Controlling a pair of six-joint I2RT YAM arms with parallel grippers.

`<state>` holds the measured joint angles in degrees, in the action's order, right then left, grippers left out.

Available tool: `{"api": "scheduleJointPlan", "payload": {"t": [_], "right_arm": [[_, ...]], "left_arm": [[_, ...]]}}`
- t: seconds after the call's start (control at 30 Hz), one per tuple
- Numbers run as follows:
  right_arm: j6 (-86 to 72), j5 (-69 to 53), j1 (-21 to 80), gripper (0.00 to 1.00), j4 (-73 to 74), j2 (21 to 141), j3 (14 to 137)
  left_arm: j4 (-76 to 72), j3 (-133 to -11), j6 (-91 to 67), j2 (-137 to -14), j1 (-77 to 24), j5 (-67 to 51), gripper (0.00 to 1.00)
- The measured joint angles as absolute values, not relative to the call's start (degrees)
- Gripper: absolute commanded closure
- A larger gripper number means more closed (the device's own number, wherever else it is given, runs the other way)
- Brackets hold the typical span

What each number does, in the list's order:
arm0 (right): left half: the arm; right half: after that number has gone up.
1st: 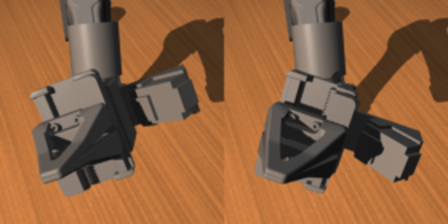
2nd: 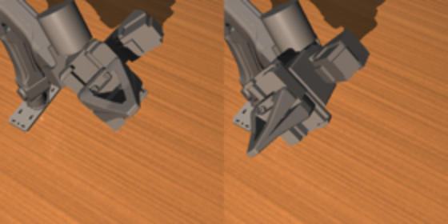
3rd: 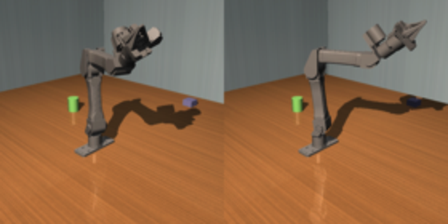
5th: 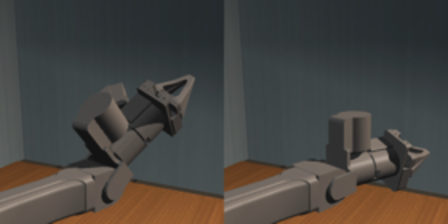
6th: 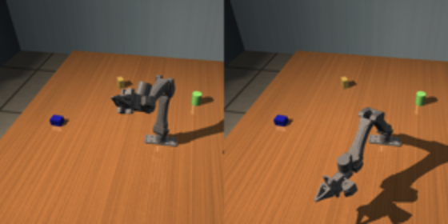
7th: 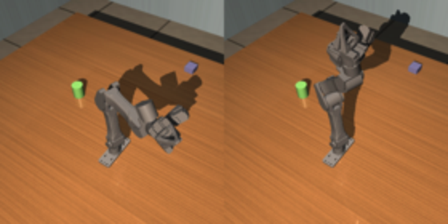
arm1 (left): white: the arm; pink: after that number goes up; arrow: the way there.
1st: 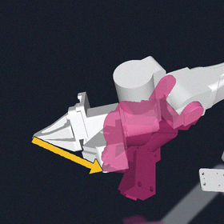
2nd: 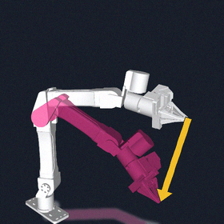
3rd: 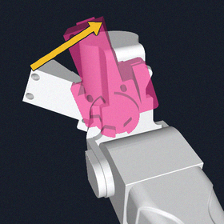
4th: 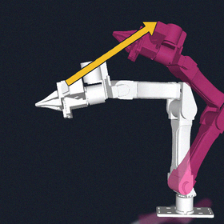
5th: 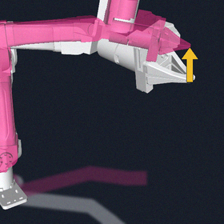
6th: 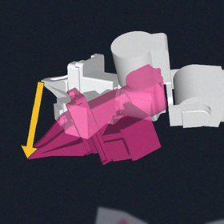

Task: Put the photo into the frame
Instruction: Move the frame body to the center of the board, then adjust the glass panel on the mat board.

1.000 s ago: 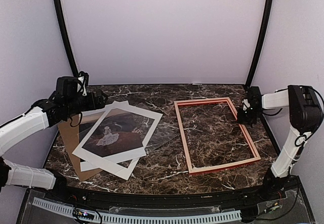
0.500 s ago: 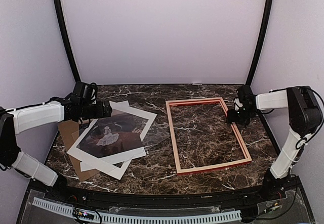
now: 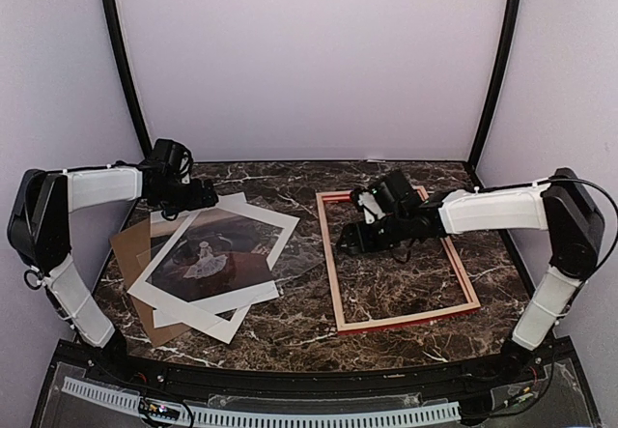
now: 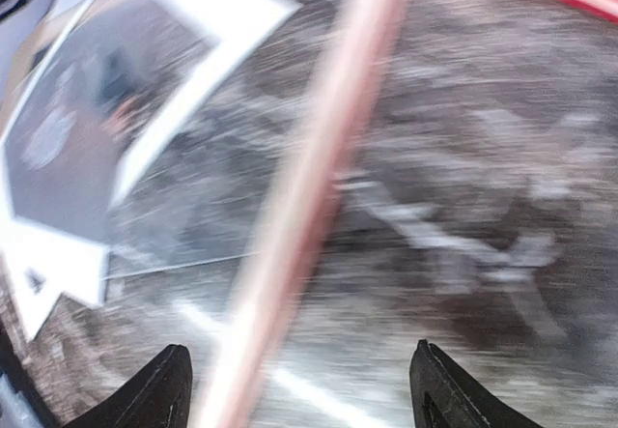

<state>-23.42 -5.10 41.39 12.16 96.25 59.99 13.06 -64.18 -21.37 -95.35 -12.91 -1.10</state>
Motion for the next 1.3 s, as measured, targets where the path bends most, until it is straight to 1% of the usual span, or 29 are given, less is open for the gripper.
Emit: {"api": "scheduleJointPlan", "payload": {"t": [0.07, 0.17, 0.33, 0.8, 0.9, 0.93, 1.03, 1.3], "right_arm": [[-25.7, -7.0, 47.1, 0.21, 9.9, 100.4, 62.5], [-27.8, -9.1, 53.1, 0.22, 7.9, 107.0, 67.3], [-29.5, -11.0, 58.2, 0.22, 7.1, 115.6, 73.5], [-31.9, -11.5, 58.2, 0.23, 7.3, 119.6, 78.4], [-32.3, -11.2, 57.9, 0.23, 7.3, 120.4, 79.4], [-32.4, -11.1, 57.6, 0.23, 7.3, 120.7, 79.8], [-32.8, -10.6, 56.6, 0.22, 7.2, 121.4, 80.9], [-33.2, -10.5, 51.7, 0.22, 7.8, 123.2, 83.6]], "left_arm": [[14.2, -67.7, -20.4, -98.3, -12.8, -1.8, 0.01], [15.3, -71.7, -19.2, -102.1, -12.4, -2.9, 0.01], [15.9, -73.3, -17.2, -106.7, -11.3, -4.6, 0.01], [16.2, -79.3, -14.5, -116.4, -9.2, -9.7, 0.04], [16.3, -79.6, -14.5, -116.5, -9.1, -10.8, 0.09], [16.4, -79.6, -14.6, -116.5, -9.1, -11.0, 0.12], [15.9, -78.8, -14.6, -116.4, -8.9, -12.1, 0.16], [12.0, -69.4, -16.2, -110.5, -8.5, -13.6, 0.25]]}}
